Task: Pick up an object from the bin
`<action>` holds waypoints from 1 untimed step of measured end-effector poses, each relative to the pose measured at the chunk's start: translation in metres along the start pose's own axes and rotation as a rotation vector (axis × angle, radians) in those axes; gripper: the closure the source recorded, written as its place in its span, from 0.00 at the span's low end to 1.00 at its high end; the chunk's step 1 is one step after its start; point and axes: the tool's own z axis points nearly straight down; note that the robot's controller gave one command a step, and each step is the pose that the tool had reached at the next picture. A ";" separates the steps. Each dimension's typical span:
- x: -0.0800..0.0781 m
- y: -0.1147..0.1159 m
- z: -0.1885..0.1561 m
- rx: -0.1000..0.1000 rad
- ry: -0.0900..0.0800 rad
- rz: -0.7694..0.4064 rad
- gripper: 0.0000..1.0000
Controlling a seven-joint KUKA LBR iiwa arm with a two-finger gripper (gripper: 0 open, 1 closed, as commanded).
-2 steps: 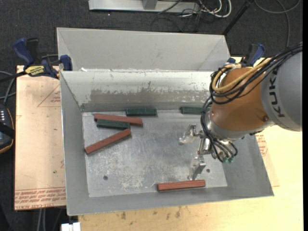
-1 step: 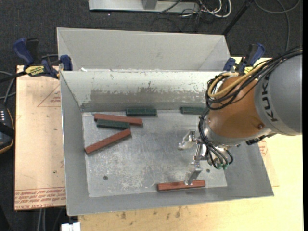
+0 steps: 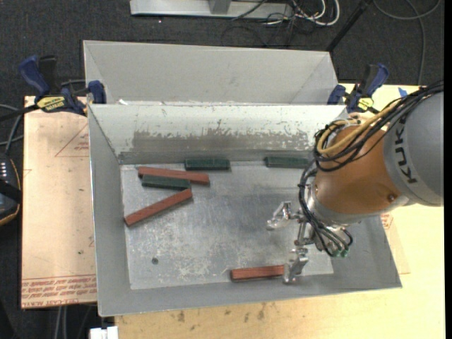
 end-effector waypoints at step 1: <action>-0.004 -0.016 0.038 0.004 -0.023 -0.136 1.00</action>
Offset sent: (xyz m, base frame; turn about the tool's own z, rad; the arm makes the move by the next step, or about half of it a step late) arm 0.0000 0.0000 0.0000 0.0000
